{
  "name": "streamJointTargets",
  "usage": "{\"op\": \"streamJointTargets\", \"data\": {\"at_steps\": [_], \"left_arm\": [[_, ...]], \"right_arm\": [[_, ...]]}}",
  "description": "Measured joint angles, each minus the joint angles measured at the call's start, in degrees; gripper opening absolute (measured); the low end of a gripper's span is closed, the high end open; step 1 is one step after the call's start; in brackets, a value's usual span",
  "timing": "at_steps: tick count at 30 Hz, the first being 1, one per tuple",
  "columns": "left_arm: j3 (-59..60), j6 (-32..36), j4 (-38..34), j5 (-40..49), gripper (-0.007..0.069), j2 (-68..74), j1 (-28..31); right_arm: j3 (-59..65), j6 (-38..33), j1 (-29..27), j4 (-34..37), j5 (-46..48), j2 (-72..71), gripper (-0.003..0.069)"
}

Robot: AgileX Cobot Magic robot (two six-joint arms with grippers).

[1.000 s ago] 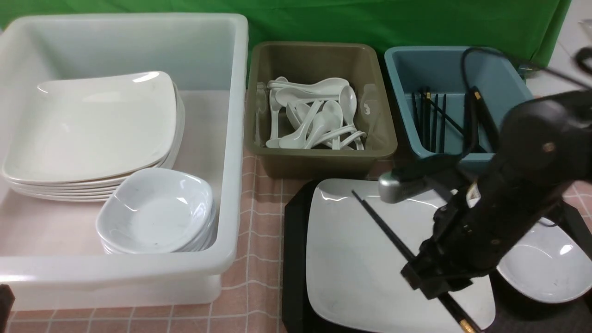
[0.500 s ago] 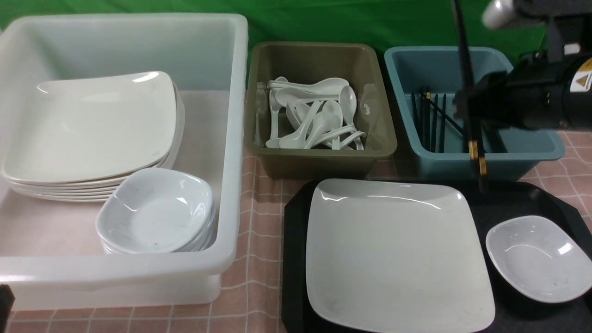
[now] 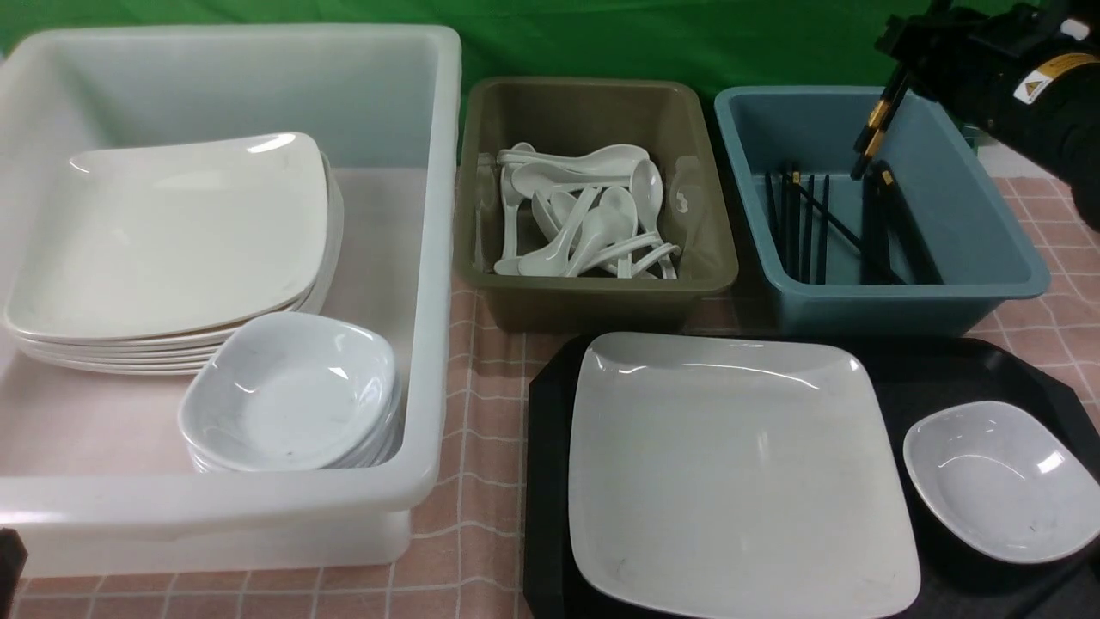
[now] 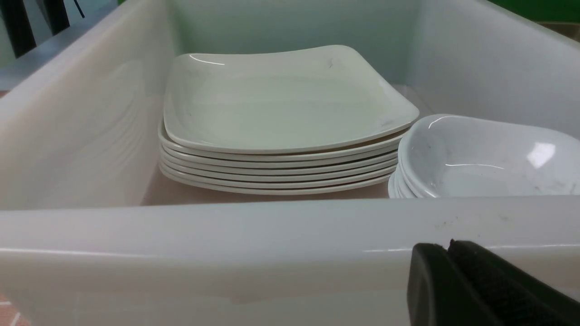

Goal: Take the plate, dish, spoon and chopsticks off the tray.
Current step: Use the right arm to put the chopsticks into the small storage box on the right

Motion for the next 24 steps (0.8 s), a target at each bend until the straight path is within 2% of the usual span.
{"op": "streamJointTargets", "data": {"at_steps": [4, 6, 11, 13, 16, 20, 24], "left_arm": [[0.00, 0.00, 0.00, 0.00, 0.0020, 0.00, 0.00], [0.00, 0.06, 0.00, 0.00, 0.0020, 0.00, 0.00], [0.00, -0.08, 0.00, 0.00, 0.0020, 0.00, 0.00], [0.00, -0.08, 0.00, 0.00, 0.0020, 0.00, 0.00], [0.00, -0.08, 0.00, 0.00, 0.0020, 0.00, 0.00], [0.00, -0.08, 0.00, 0.00, 0.0020, 0.00, 0.00], [0.00, -0.08, 0.00, 0.00, 0.0020, 0.00, 0.00]], "right_arm": [[-2.95, -1.45, 0.00, -0.02, -0.41, 4.99, 0.0174], [-3.51, -1.69, 0.00, -0.02, -0.31, 7.63, 0.0218], [-3.63, -0.99, 0.00, -0.07, 6.16, 9.82, 0.0412], [-3.69, 1.10, 0.00, -0.07, 11.39, 9.32, 0.0448], [-3.69, 2.97, 0.00, -0.07, 15.79, 7.94, 0.0447], [-3.69, 3.61, 0.00, -0.07, 22.63, 0.73, 0.0321], [-3.74, 3.11, 0.00, -0.07, 30.91, -9.94, 0.0118]]}}
